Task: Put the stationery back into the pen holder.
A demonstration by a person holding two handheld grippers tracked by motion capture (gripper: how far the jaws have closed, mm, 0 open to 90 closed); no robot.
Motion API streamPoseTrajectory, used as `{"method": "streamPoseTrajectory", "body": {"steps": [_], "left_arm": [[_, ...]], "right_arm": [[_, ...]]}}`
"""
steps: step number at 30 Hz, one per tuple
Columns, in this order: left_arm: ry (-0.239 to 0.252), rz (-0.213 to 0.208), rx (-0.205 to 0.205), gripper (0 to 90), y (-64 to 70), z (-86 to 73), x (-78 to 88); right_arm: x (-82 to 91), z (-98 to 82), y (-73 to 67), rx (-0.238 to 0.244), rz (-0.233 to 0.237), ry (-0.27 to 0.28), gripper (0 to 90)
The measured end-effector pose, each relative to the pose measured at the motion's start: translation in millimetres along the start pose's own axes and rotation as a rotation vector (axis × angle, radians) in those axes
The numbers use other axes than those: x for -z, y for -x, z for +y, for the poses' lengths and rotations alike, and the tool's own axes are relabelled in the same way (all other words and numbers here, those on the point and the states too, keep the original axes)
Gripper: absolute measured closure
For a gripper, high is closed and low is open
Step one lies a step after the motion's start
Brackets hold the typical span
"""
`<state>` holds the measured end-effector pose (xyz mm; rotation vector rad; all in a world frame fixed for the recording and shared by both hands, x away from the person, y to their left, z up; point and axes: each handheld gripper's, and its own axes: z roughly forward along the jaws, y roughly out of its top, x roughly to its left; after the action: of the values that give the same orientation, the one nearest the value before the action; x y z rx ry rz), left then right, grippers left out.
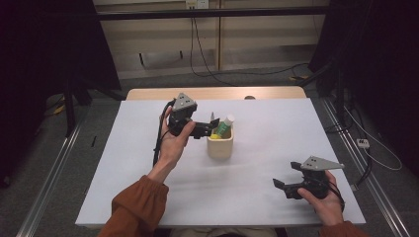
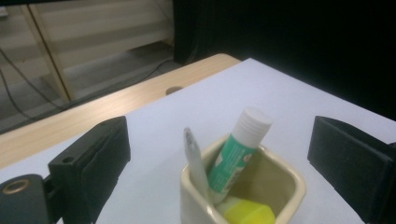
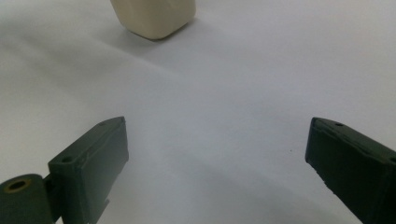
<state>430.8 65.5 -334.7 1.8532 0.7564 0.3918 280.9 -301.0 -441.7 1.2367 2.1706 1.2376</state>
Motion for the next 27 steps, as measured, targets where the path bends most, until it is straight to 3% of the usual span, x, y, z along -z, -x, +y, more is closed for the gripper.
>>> {"method": "streamPoseTrajectory", "body": {"steps": [7,13,19,22,27], "left_arm": [[-0.018,-0.018,-0.015,5.9,0.7,-6.8,9.8],[-0.045,0.004,-0.02,5.9,2.2,-11.3,20.5],[-0.054,0.013,-0.011,5.9,2.6,-16.2,32.9],[-0.04,0.0,-0.033,5.9,2.9,-21.8,40.0],[-0.042,0.035,-0.043,6.7,2.2,-32.9,49.6]], "right_arm": [[-0.5,0.4,-0.8,0.0,-0.002,0.001,5.8],[-0.4,0.1,-0.3,-0.008,-0.005,0.004,5.8],[-1.1,0.2,-0.3,-0.011,-0.009,0.005,5.9],[-0.9,0.2,-0.7,-0.011,-0.009,0.004,5.8],[-1.5,0.3,-0.1,-0.014,-0.009,0.002,5.9]]}}
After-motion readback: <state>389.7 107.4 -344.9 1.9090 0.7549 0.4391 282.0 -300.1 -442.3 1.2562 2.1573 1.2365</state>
